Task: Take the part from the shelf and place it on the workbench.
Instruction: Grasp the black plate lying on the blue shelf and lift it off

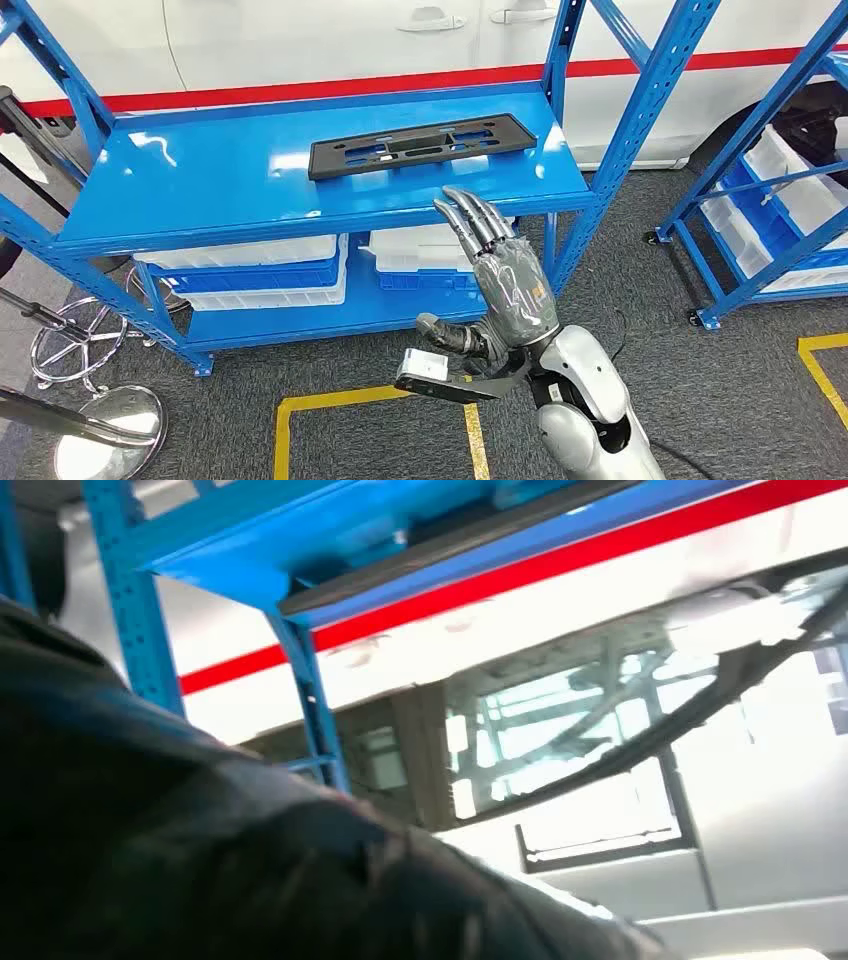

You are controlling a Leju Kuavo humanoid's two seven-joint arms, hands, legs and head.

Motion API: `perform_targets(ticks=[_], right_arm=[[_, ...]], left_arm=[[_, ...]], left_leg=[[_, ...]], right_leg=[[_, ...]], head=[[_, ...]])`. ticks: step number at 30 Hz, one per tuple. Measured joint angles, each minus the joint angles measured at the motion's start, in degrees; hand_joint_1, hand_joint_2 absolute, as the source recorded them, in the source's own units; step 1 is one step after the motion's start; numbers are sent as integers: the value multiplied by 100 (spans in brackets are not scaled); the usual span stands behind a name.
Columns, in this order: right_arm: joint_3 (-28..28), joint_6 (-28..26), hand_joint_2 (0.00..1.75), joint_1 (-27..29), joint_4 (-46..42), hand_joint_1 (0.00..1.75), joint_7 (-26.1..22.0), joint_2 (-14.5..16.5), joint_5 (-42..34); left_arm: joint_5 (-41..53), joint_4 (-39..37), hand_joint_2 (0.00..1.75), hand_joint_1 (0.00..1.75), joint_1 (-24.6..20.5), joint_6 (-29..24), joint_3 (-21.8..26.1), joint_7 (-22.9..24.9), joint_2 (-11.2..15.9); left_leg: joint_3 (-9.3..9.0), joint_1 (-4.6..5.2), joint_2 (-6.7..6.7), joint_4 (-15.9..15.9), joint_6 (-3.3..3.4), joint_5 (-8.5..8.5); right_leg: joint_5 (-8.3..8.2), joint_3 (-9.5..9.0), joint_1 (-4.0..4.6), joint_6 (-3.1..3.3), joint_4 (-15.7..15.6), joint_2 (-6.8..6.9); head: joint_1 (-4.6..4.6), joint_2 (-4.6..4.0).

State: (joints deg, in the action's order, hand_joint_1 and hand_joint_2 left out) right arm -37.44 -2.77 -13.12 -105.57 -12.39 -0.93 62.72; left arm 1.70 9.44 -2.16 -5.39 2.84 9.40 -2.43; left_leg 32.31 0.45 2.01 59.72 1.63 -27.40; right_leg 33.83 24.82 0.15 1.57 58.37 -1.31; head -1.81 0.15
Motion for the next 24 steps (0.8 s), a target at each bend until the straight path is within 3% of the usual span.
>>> perform_targets(ticks=[9, 17, 24], right_arm=[[-166, 137, 0, -110, 34, 0, 107, -63, 187], [-287, 277, 0, -805, 1082, 0, 119, -110, 138], [-460, 330, 0, -1006, 1347, 0, 102, -110, -13]], left_arm=[[-9, 2, 0, 0, -10, 21, 10, 133, -14], [20, 9, 0, 0, -14, 462, 55, 375, -20], [45, 9, 0, 0, -17, 517, 145, 525, -20]], left_leg=[[-1, 1, 2, 2, 1, 0], [-3, 1, 4, 4, 3, 3], [1, 1, 3, 4, 2, 2]], right_leg=[[-3, -4, -2, -2, -2, 5], [-6, -5, -1, 1, 0, 8], [-5, 0, -1, 1, -1, 7]], head=[[1, 0], [1, 0], [0, -1]])
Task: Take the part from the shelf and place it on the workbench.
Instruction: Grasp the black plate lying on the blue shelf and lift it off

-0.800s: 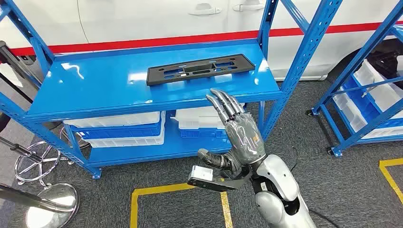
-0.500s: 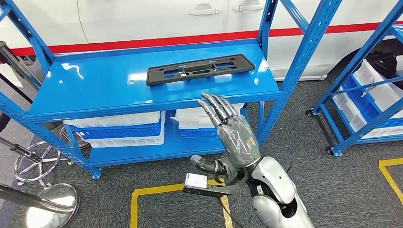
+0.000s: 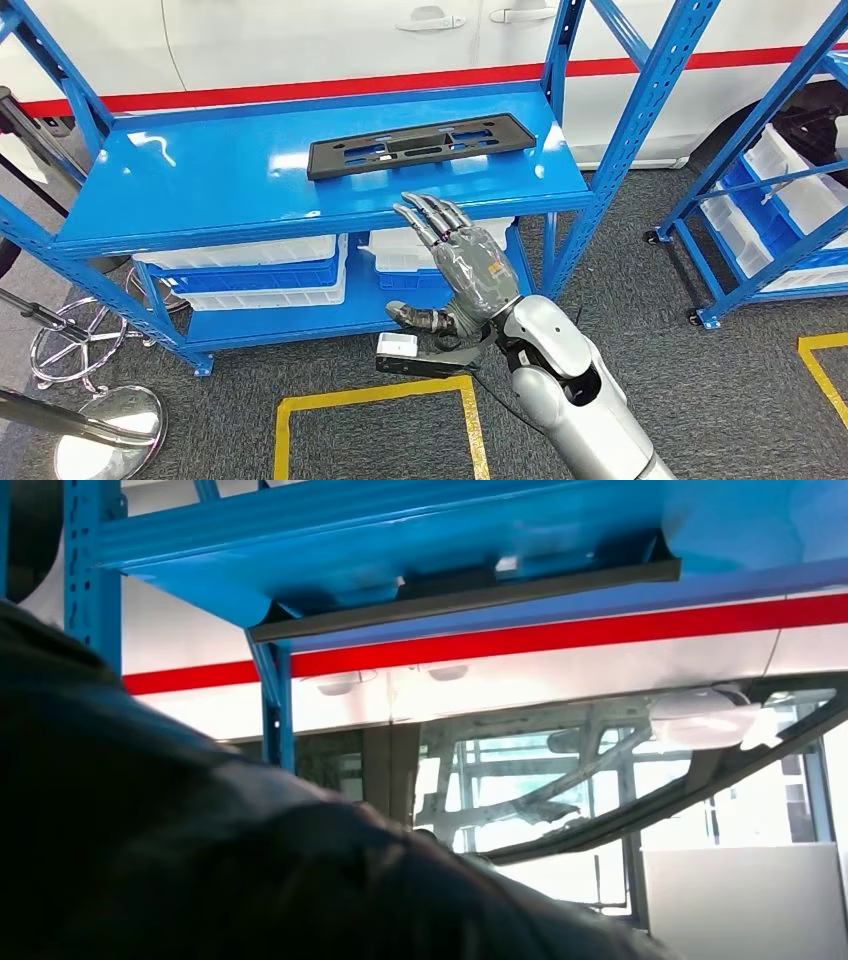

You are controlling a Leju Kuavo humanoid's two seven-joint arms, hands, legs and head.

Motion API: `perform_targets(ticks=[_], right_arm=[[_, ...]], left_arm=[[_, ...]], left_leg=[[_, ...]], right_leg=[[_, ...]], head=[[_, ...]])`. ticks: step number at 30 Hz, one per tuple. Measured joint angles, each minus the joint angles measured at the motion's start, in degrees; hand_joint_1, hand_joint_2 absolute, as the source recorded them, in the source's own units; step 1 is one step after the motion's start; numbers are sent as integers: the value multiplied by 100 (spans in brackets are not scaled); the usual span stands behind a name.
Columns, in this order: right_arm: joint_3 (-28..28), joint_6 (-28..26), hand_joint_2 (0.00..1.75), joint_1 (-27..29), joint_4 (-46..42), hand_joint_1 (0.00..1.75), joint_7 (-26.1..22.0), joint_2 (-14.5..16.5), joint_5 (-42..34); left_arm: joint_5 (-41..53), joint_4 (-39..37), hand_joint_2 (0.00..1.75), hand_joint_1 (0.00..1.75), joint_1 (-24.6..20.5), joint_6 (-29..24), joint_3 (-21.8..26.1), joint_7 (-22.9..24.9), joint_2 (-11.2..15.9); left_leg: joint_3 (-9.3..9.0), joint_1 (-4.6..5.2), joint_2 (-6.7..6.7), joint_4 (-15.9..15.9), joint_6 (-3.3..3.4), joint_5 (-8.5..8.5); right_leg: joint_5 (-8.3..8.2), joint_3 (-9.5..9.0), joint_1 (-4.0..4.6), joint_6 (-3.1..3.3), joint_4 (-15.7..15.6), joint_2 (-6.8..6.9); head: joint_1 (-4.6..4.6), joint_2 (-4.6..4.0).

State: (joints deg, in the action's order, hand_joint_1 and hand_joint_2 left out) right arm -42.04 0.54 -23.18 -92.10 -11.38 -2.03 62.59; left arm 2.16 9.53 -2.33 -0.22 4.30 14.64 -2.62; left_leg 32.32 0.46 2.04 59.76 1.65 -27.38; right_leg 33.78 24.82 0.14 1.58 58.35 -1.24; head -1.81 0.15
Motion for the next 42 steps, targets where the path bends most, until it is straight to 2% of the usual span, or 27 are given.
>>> perform_targets(ticks=[19, 39, 42], right_arm=[[-201, 48, 0, -264, 371, 0, 1, 0, -68], [-220, 43, 0, -288, 408, 0, 1, -9, -196], [-220, 40, 0, -292, 406, 0, 1, -9, -198]], left_arm=[[-14, 2, 0, 0, 0, 63, 163, 52, -2], [21, 34, 0, 0, 3, 94, 343, -5, -11], [36, 46, 0, 0, 0, 112, 371, -44, -13]], left_leg=[[0, 0, 0, -1, 0, 0], [0, 0, 0, 2, 1, -1], [-33, 10, -12, -76, 61, 16]], right_leg=[[0, -1, 1, 0, 0, 1], [-1, 0, -1, -1, -3, 0], [-19, -21, -16, -42, -75, -11]], head=[[0, 1], [0, 1], [-1, 1]])
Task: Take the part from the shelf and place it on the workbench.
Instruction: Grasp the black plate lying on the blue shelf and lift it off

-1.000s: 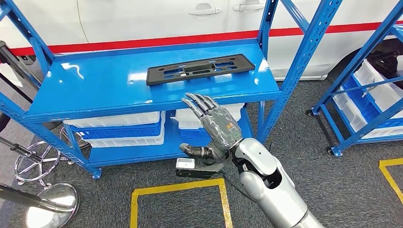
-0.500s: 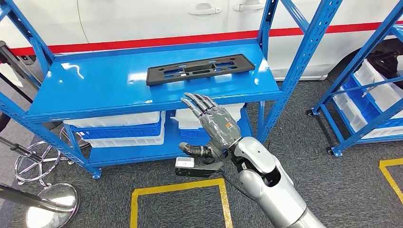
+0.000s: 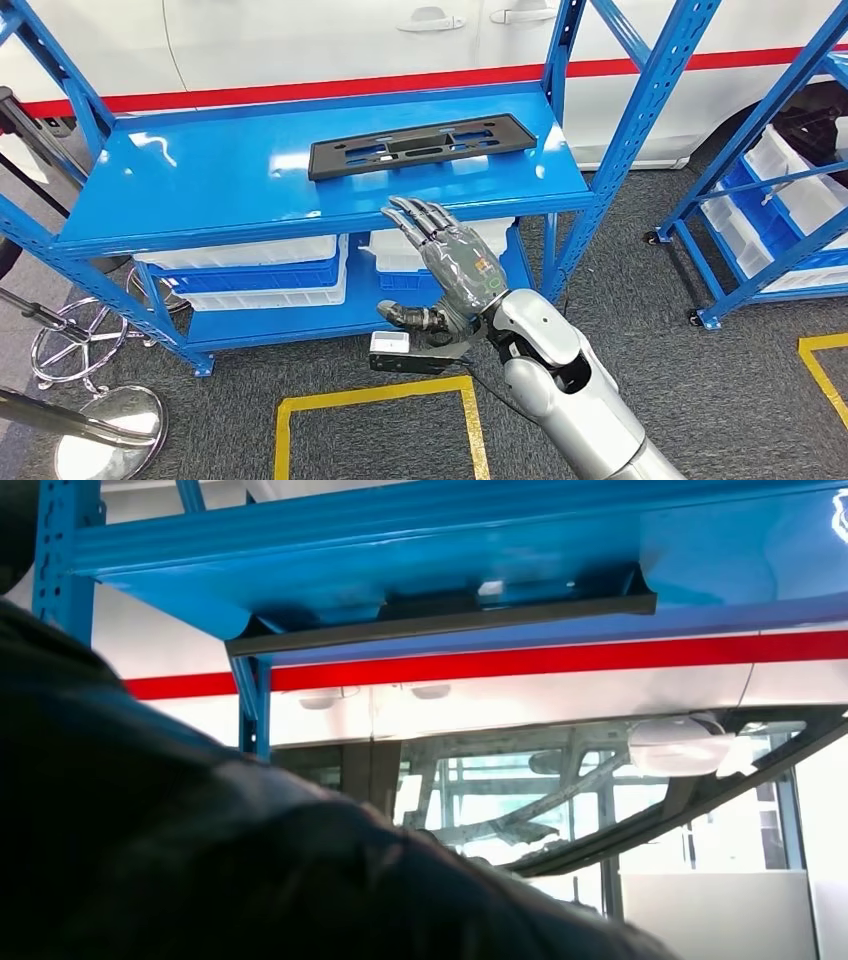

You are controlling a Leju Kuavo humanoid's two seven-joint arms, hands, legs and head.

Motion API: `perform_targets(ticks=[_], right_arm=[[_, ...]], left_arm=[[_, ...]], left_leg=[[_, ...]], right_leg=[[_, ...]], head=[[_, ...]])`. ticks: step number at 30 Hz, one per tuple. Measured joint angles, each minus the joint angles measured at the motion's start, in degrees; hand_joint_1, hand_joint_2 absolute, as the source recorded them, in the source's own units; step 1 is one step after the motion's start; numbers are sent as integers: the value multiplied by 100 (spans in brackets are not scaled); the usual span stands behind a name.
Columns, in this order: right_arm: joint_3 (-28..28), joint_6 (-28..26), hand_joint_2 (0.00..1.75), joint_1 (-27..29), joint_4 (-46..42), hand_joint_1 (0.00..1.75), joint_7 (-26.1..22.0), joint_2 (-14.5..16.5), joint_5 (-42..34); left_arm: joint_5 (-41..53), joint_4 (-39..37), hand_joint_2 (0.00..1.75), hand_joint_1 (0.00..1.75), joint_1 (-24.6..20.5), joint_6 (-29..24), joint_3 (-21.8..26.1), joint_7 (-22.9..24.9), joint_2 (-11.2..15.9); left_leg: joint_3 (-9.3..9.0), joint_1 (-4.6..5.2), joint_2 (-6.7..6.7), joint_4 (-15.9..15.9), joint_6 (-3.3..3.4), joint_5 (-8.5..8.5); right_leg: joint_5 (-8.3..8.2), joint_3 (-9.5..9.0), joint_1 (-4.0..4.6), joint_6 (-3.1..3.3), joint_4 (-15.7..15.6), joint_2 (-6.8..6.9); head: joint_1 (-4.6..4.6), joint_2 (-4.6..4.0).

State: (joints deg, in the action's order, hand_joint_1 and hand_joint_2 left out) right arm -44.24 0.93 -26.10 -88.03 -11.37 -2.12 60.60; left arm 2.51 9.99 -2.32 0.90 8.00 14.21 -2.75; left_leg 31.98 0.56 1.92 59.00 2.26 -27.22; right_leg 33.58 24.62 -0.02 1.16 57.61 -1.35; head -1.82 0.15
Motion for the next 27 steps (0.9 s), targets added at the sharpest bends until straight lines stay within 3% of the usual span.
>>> perform_targets(ticks=[2, 3, 5, 6, 7, 8, 10, 11, 12, 14, 15, 17, 18, 20, 22, 23, 24, 26, 27], right_arm=[[0, -3, 0, -10, -2, 0, 0, -1, -4], [-1, -4, 0, -18, -3, 0, 0, -3, -6], [-2, -3, 0, -18, 7, 0, 0, -15, -10], [-3, -2, 0, -5, 16, 0, 0, -27, -10], [-4, -2, 0, 9, 27, 0, 0, -39, -10], [-5, -2, 0, 17, 36, 0, 0, -49, -10], [-7, -1, 0, 23, 46, 0, 0, -60, -10], [-8, -1, 0, 23, 53, 0, 0, -71, -10], [-14, 1, 0, 27, 59, 0, 0, -80, -10], [-25, 0, 0, 41, 73, 0, 5, -93, -10], [-31, -1, 0, 46, 76, 0, 5, -90, -10], [-34, -2, 0, 45, 78, 0, 4, -85, -10], [-35, -2, 0, 39, 78, 0, 2, -82, -10], [-36, -2, 0, 33, 78, 0, 2, -80, -10], [-37, -2, 0, 36, 80, 0, 2, -80, -10], [-37, -2, 0, 36, 80, 0, 2, -80, -10], [-37, -2, 0, 35, 80, 0, 2, -80, -10], [-37, -2, 0, 31, 80, 0, 2, -79, -10], [-38, -1, 0, 29, 80, 0, 2, -80, -10]], left_arm=[[11, 15, 0, 0, 2, 26, 22, -27, -15], [16, 20, 0, 0, 3, 34, 33, -38, -24], [25, 22, 0, 0, 5, 42, 54, -52, -30], [30, 22, 0, 0, 5, 45, 61, -56, -31], [33, 24, 0, 0, 5, 48, 66, -58, -32], [36, 25, 0, 0, 6, 49, 68, -61, -33], [40, 30, 0, 0, 11, 50, 70, -62, -36], [40, 32, 0, 0, 7, 50, 72, -62, -29], [40, 36, 0, 0, 4, 50, 74, -62, -26], [39, 38, 0, 0, -1, 51, 77, -63, -19], [39, 39, 0, 0, -2, 53, 77, -64, -24], [39, 39, 0, 0, -4, 57, 78, -62, -26], [39, 39, 0, 0, -8, 58, 78, -61, -27], [39, 39, 0, 0, -8, 58, 78, -61, -28], [39, 39, 0, 0, -8, 58, 78, -61, -28], [39, 39, 0, 0, -6, 58, 78, -61, -28], [39, 39, 0, 0, -2, 58, 78, -61, -28], [39, 39, 0, 0, 7, 58, 79, -61, -9], [39, 39, 0, 0, 6, 62, 80, -61, -10]], left_leg=[[-108, -40, -36, -200, 48, 63], [-163, -70, -52, -288, 60, 94], [-210, -97, -75, -338, 63, 89], [-229, -112, -78, -338, 49, 69], [-258, -133, -78, -332, 24, 38], [-298, -159, -75, -316, -12, -4], [-367, -222, -68, -242, -122, -131], [-372, -235, -65, -168, -186, -203], [-343, -238, -59, -104, -243, -255], [-267, -223, -53, -33, -320, -286], [-243, -229, -52, -35, -339, -289], [-201, -241, -85, 95, -361, -356], [-98, -243, -110, 311, -366, -444], [349, -228, -152, 1065, -358, -672], [825, -189, -159, 1673, -308, -710], [931, -157, -158, 1689, -253, -561], [923, -114, -156, 1478, -170, -301], [731, -10, -157, 789, 98, 231], [636, 38, -161, 519, 224, 385]], right_leg=[[43, 38, 7, -37, 97, 27], [129, 160, 6, -58, 317, 48], [350, 656, -38, -119, 1054, 69], [380, 924, -74, -155, 1384, 72], [297, 1123, -112, -194, 1553, 76], [90, 1221, -152, -235, 1508, 84], [-470, 1160, -212, -327, 973, 106], [-649, 1109, -222, -354, 724, 108], [-697, 1074, -217, -326, 564, 102], [-611, 1101, -188, -196, 508, 78], [-570, 1101, -183, -119, 500, 68], [-545, 1053, -182, -37, 473, 62], [-529, 1006, -176, -3, 452, 67], [-492, 929, -133, 49, 417, 86], [-446, 861, -67, 96, 404, 94], [-416, 815, -28, 120, 400, 91], [-382, 753, 14, 143, 392, 84], [-317, 634, 70, 178, 349, 76], [-299, 593, 71, 172, 315, 71]], head=[[3, 0], [6, 0], [9, 0], [9, 0], [9, 0], [9, 0], [11, 0], [22, 0], [25, 0], [37, 0], [32, 0], [32, 0], [31, 0], [27, 0], [26, 0], [25, 0], [24, 0], [34, 0], [42, 0]])
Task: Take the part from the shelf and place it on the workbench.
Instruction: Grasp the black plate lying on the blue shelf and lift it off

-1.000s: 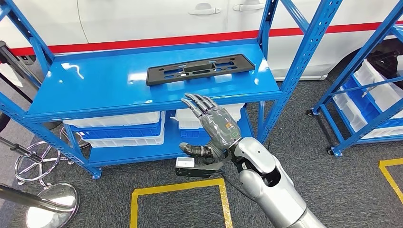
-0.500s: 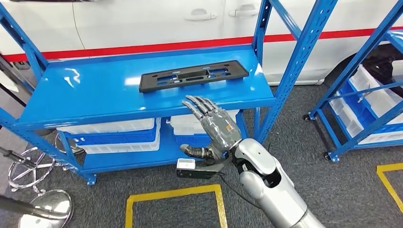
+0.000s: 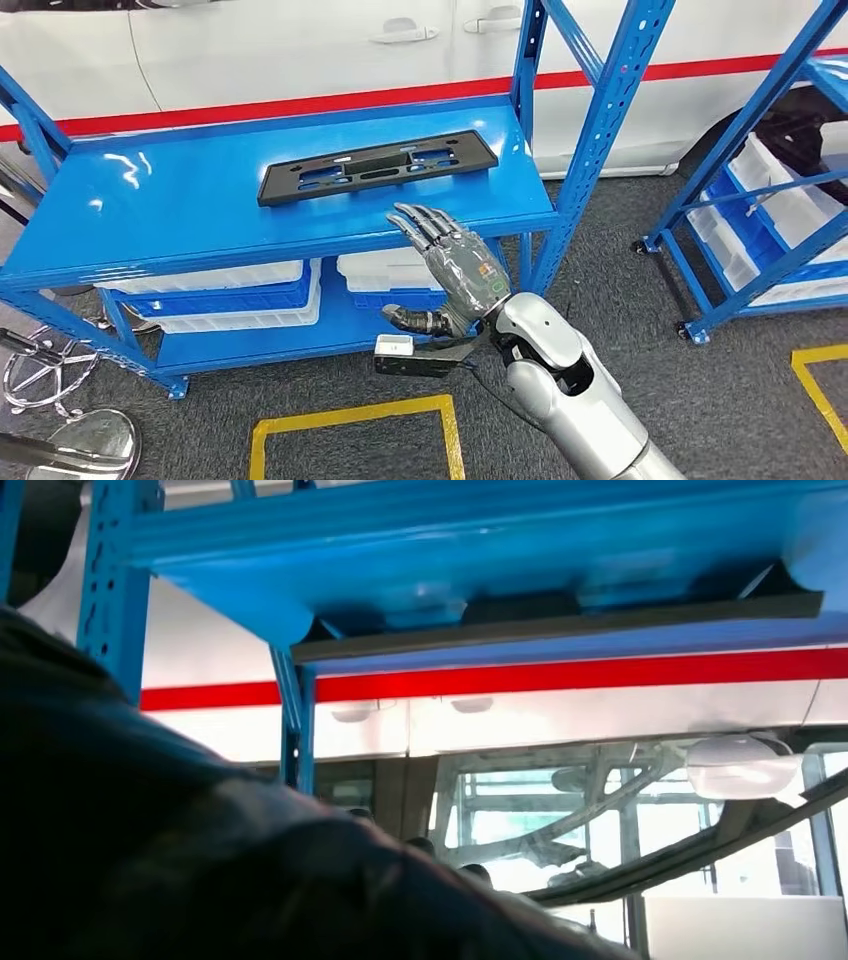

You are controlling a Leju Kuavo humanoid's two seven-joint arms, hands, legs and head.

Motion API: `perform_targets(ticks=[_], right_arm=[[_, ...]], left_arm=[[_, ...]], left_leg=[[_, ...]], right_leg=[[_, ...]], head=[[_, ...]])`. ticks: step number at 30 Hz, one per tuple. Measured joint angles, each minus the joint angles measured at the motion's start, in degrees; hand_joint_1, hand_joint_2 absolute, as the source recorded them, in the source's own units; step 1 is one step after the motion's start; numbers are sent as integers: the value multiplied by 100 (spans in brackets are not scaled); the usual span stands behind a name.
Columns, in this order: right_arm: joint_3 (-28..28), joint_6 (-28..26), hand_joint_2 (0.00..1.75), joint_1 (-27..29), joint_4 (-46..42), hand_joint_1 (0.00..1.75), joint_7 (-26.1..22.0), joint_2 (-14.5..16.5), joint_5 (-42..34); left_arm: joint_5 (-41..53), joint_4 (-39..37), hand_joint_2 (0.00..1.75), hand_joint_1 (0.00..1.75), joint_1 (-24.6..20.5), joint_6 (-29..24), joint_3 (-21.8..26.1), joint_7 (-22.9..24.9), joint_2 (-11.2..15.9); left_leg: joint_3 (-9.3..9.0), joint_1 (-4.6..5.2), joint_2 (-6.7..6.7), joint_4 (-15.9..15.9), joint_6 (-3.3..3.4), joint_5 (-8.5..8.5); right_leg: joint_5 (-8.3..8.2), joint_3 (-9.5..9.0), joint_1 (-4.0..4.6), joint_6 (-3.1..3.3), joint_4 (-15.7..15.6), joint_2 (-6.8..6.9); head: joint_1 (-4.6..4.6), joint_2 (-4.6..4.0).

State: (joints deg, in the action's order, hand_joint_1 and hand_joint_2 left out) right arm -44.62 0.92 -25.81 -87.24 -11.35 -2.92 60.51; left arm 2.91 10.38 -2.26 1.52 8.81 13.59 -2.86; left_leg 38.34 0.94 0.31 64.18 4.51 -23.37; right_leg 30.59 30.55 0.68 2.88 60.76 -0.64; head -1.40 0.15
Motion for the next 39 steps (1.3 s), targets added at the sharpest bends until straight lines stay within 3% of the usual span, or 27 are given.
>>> perform_targets(ticks=[1, 3, 6, 9, 10, 11, 12, 14, 15, 17, 19, 21, 22, 24, 25, 26, 27, 29, 31, 33, 36, 37, 39], right_arm=[[-1, 0, 0, -1, 0, 0, 0, 0, 0], [-3, 0, 0, -3, 0, 0, 0, 0, 0], [-4, -7, 0, -17, -12, 0, -1, 7, -2], [-4, -4, 0, -25, -8, 0, -1, -2, -3], [-4, -2, 0, -17, -3, 0, 0, -10, -3], [-5, -1, 0, -11, 2, 0, 0, -18, -4], [-5, -1, 0, -11, 4, 0, 0, -24, -5], [-6, 0, 0, -15, 9, 0, 0, -27, -7], [-6, 0, 0, -19, 10, 0, 0, -28, -9], [-6, 0, 0, -19, 15, 0, 2, -32, -15], [-6, -1, 0, -19, 16, 0, 3, -28, -22], [-6, -1, 0, -29, 17, 0, 0, -21, -32], [-6, -1, 0, -35, 16, 0, -2, -18, -37], [-6, 0, 0, -42, 23, 0, -3, -18, -45], [-7, 1, 0, -43, 29, 0, -5, -18, -48], [-7, 1, 0, -43, 37, 0, -7, -18, -52], [-7, 1, 0, -44, 42, 0, -8, -18, -56], [-6, -2, 0, -50, 47, 0, -12, -10, -67], [-6, -2, 0, -64, 49, 0, -16, -3, -79], [-6, -2, 0, -74, 51, 0, -19, -1, -86], [-6, -4, 0, -88, 47, 0, -19, 9, -91], [-7, -5, 0, -98, 47, 0, -19, 11, -93], [-8, -4, 0, -105, 55, 0, -19, 5, -96]], left_arm=[[-1, 0, 0, 0, 1, 1, 2, 0, 8], [-1, 1, 0, 0, -8, 4, 6, 0, 1], [2, 10, 0, 0, -9, 1, 8, -1, -11], [2, 13, 0, 0, 0, -3, 9, -1, -19], [5, 13, 0, 0, -2, -6, 9, -1, -25], [10, 13, 0, 0, -3, -10, 9, -1, -31], [15, 13, 0, 0, -5, -16, 9, -2, -37], [22, 13, 0, 0, -3, -27, 9, -2, -43], [24, 14, 0, 0, -6, -31, 10, -1, -41], [26, 15, 0, 0, -10, -37, 13, 0, -32], [26, 16, 0, 0, -18, -40, 14, -1, -31], [25, 19, 0, 0, -22, -41, 16, -2, -33], [25, 20, 0, 0, -22, -41, 17, -2, -34], [24, 20, 0, 0, -16, -41, 21, -2, -36], [25, 20, 0, 0, -13, -42, 25, -2, -36], [25, 20, 0, 0, -9, -43, 28, -2, -36], [26, 20, 0, 0, -5, -44, 32, -3, -36], [28, 20, 0, 0, 7, -46, 39, -4, -34], [30, 20, 0, 0, 12, -48, 49, -6, -23], [31, 21, 0, 0, -4, -48, 63, -9, -14], [31, 28, 0, 0, -12, -47, 77, -10, -25], [31, 30, 0, 0, -8, -47, 79, -10, -31], [33, 31, 0, 0, 0, -53, 81, -9, -38]], left_leg=[[-66, 48, -5, -168, 98, 54], [-168, 106, -10, -369, 168, 41], [-503, 21, -34, -860, 100, 21], [-677, -55, -34, -976, -8, -54], [-700, -74, -28, -946, -55, -106], [-723, -98, -21, -902, -100, -164], [-751, -127, -16, -844, -146, -231], [-781, -181, -13, -702, -251, -388], [-771, -187, -11, -620, -305, -458], [-729, -175, -8, -531, -384, -535], [-728, -175, -13, -508, -414, -567], [-653, -187, -16, -313, -444, -683], [-521, -192, -18, -46, -463, -805], [-77, -196, -18, 731, -484, -1070], [137, -196, -18, 1039, -481, -1117], [270, -195, -18, 1163, -468, -1053], [289, -193, -18, 1057, -444, -874], [68, -172, -14, 367, -363, -361], [-172, -121, -10, -217, -290, -101], [-247, -81, -6, -390, -270, -146], [-383, -122, -8, -596, -246, -159], [-439, -136, -16, -653, -225, -155], [-490, -122, -24, -668, -178, -188]], right_leg=[[5, -18, -19, -19, -36, 6], [-13, -52, -50, -78, -129, 18], [83, -25, -30, -139, 0, 33], [388, 541, -108, -255, 945, 31], [387, 738, -144, -302, 1175, 33], [279, 854, -179, -349, 1227, 36], [68, 866, -212, -395, 1073, 42], [-349, 699, -253, -468, 490, 58], [-427, 610, -254, -455, 268, 61], [-367, 563, -222, -358, 167, 49], [-333, 558, -222, -245, 149, 38], [-311, 508, -238, -179, 118, 41], [-301, 473, -242, -152, 97, 48], [-269, 419, -230, -116, 78, 57], [-248, 394, -219, -104, 75, 57], [-223, 365, -209, -96, 75, 52], [-194, 323, -200, -94, 74, 44], [-125, 223, -191, -104, 62, 29], [-72, 166, -187, -140, 45, 23], [-62, 157, -191, -194, 19, 27], [26, 171, -184, -275, 101, 43], [128, 272, -178, -289, 314, 45], [379, 667, -180, -296, 1008, 45]], head=[[-6, 0], [-29, 0], [-28, 0], [-14, 0], [-12, 0], [-12, 0], [-12, 0], [-8, 0], [-2, 0], [12, 0], [16, 0], [15, 0], [14, 0], [13, 0], [13, 0], [12, 0], [12, 0], [14, 0], [12, 0], [7, 0], [12, 0], [14, 0], [15, 0]])
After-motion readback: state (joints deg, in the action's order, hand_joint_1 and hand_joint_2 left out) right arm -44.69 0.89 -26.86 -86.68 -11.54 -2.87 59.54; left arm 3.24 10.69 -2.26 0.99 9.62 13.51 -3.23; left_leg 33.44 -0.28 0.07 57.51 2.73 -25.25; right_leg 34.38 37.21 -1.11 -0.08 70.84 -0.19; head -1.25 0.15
